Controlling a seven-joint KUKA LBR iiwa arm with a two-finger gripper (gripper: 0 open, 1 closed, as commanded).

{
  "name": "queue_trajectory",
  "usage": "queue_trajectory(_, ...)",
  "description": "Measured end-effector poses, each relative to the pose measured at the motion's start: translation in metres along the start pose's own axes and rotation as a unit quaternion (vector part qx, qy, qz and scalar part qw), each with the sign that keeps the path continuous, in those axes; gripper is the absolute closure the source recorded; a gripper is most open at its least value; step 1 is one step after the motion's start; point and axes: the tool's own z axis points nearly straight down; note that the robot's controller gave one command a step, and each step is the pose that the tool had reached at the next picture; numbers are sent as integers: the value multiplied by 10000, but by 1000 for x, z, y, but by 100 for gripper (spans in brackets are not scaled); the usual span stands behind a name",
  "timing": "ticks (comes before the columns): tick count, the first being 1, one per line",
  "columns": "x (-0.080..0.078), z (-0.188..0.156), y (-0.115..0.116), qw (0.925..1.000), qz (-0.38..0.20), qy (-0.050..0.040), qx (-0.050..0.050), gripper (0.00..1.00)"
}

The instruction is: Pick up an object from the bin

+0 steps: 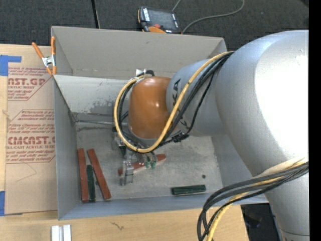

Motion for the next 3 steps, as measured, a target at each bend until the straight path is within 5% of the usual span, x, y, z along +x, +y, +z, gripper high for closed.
queue_trajectory(1, 26, -9, -83, 10000, 1, -27, 12, 0)
queue_trajectory(2, 25, -10, -77, 10000, -29, -30, -11, 100)
queue_trajectory(3, 38, -152, -120, 9998, -186, -81, 1, 100)
